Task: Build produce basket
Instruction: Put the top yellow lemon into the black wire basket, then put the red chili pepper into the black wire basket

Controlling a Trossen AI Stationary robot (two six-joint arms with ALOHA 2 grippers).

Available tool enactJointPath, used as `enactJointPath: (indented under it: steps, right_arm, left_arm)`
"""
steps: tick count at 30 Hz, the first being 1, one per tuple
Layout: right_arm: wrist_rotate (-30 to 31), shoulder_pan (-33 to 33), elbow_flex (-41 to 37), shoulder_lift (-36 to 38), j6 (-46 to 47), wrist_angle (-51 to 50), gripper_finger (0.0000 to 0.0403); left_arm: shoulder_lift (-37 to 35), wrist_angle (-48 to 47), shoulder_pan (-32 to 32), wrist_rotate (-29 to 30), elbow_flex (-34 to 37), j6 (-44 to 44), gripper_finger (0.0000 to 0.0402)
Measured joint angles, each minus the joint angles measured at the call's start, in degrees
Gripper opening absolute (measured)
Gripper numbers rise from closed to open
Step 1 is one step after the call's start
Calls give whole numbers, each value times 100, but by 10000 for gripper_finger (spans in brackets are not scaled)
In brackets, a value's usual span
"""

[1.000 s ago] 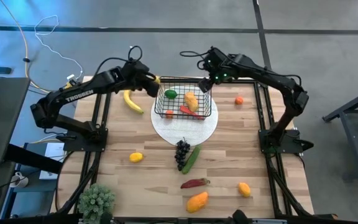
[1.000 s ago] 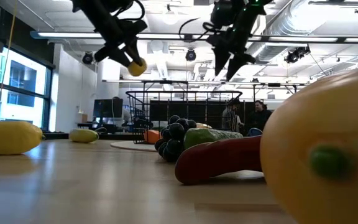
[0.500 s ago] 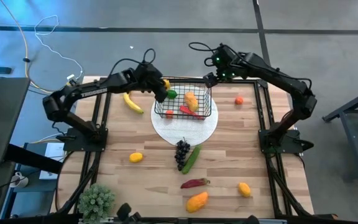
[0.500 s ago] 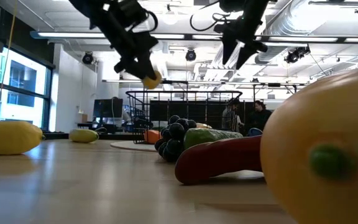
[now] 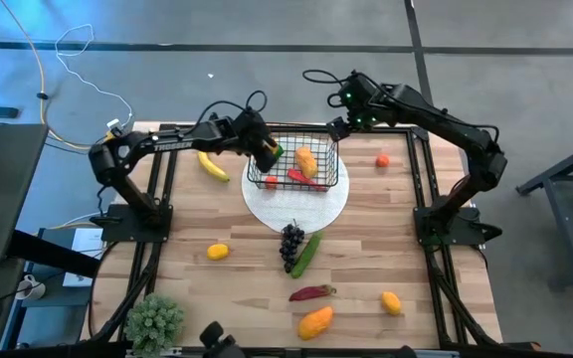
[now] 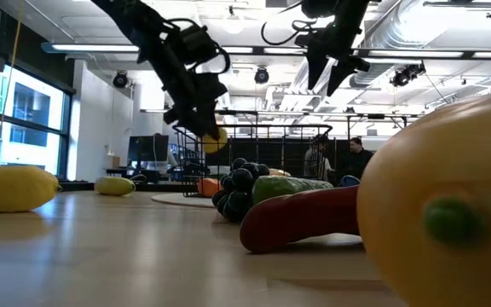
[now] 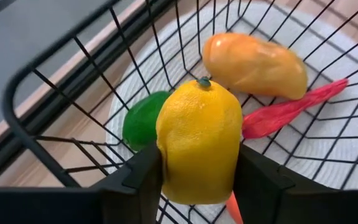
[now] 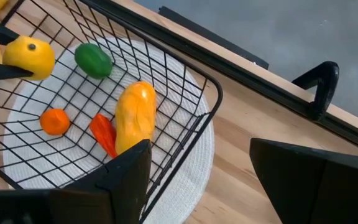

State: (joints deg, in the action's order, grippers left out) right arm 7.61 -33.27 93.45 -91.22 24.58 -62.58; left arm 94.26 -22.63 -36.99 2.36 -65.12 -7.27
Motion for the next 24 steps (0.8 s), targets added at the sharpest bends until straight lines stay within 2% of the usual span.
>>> enactJointPath:
  steps: [16,24]
  right_arm:
    - [11,2,0,39,-61,-306,254]
    - [69,68,0,457,36,-437,254]
  left_arm:
    - [185,28,-10,138,0,2,214]
    - [152,23,-17,152,0,-1,223]
